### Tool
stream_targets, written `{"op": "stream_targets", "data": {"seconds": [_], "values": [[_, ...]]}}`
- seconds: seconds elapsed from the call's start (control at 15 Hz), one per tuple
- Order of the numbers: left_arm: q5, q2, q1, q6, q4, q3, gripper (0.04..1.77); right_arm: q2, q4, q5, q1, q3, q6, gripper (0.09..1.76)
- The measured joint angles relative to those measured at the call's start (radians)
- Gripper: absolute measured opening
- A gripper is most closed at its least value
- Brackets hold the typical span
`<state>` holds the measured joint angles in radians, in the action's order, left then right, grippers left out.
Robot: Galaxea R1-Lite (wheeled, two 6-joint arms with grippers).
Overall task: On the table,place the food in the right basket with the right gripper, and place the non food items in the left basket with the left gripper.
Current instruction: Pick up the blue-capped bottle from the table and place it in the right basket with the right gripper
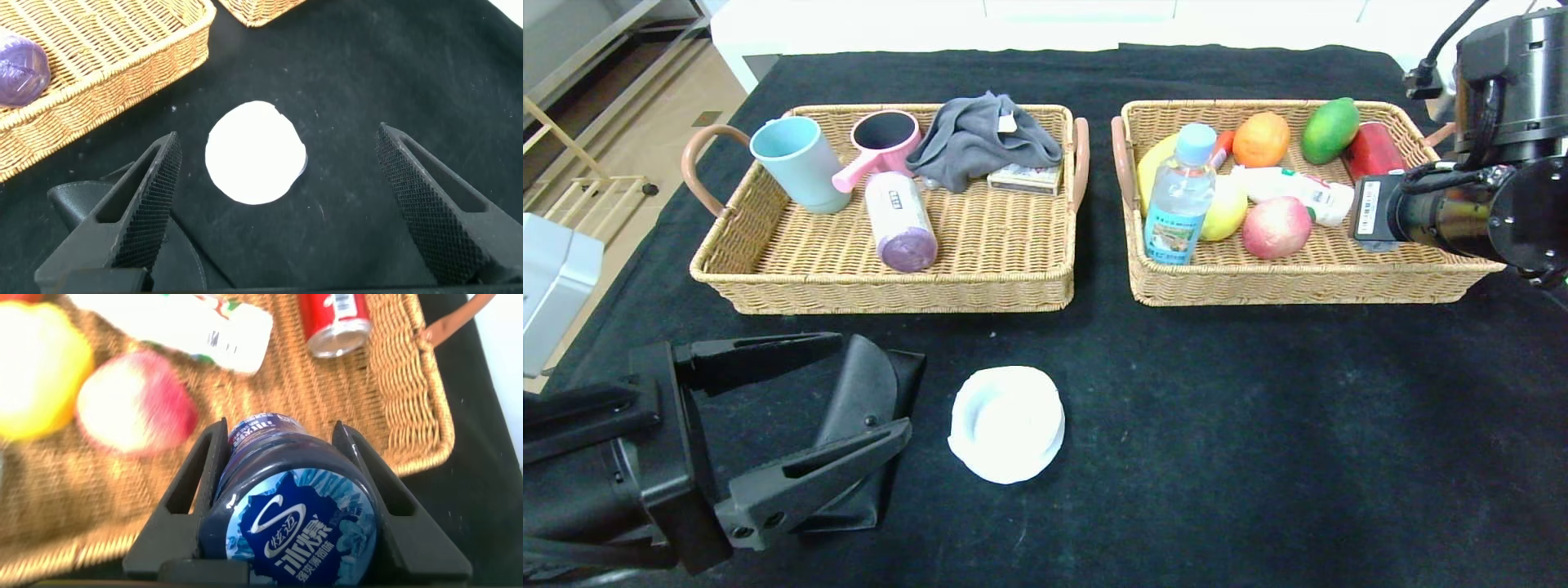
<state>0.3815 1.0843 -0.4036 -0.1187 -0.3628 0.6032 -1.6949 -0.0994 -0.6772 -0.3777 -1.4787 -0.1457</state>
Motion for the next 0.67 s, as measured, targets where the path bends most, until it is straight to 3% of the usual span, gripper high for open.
{"op": "stream_targets", "data": {"seconds": [0.67], "values": [[0.0, -0.001, 0.0, 0.001, -0.004, 0.0, 1.72, -0.067, 0.081, -0.004, 0.029, -0.023, 0.015, 0.95]]}}
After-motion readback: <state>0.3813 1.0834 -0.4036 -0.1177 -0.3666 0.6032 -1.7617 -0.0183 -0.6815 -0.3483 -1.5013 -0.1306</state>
